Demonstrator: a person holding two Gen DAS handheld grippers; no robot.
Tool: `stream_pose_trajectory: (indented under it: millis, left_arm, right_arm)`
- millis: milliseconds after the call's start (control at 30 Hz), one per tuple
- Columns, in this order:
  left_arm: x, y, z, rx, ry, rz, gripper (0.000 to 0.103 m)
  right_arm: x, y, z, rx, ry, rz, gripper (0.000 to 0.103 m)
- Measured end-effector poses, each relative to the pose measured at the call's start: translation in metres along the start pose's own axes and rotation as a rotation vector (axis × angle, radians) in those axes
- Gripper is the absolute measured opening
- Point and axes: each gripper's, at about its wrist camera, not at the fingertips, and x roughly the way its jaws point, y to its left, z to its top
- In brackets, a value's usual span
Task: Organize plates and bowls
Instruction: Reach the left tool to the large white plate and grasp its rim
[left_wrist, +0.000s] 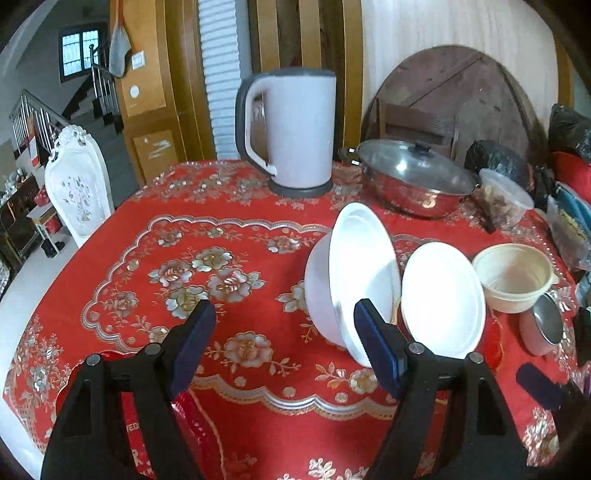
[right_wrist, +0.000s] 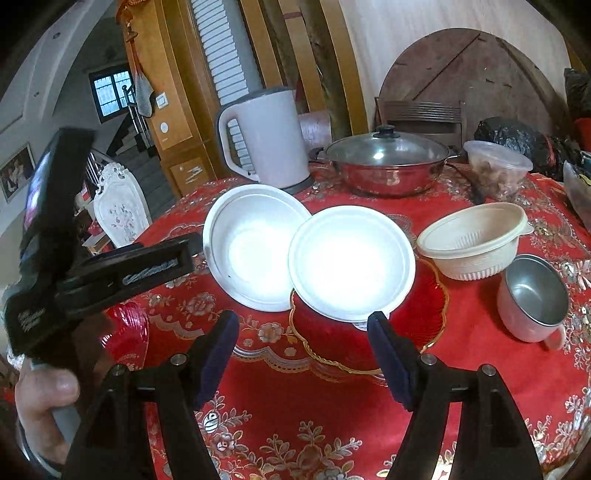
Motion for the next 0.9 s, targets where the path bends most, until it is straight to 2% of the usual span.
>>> stream_pose_trajectory:
  millis: [133,300,367,433,467,533,733,900]
  left_arm:
    - [0.023,-0.008,0.008,0.013,0.056,0.018,0.077]
    - [0.048,-0.01,0.011,-0.019,0.135,-0.027,0.077]
    - [0.052,-0.01,0.009,-0.017,0.144,-0.008,0.076]
    - [0.056,-0.006,0.009,-0.038,0.16,-0.014,0.049]
    - [0.058,-0.003,0.009,-0.049,0.176,-0.02,0.043]
    - [0.065,0.002,0.008,-0.064,0.208,-0.017,0.018]
    - [0.07,0.022,0.004,-0.109,0.238,-0.019,0.012]
    - [0.07,0.043,0.005,-0.149,0.251,-0.02,0.011]
  right_arm:
    - [0.005,-0.004,0.0,0.012,0.006,0.01,0.074]
    - [0.009,-0.007,0.001,0.017,0.012,0.014,0.074]
    - [0.011,-0.008,0.002,0.019,0.015,0.013,0.074]
    - [0.012,-0.009,0.003,0.024,0.015,0.015,0.074]
    - [0.013,-0.009,0.003,0.026,0.016,0.017,0.074]
    - [0.015,-0.009,0.004,0.027,0.02,0.019,0.074]
    - [0.024,-0.002,0.005,0.034,0.045,0.05,0.074]
    - [0.046,0.009,0.015,0.098,0.116,0.184,0.074]
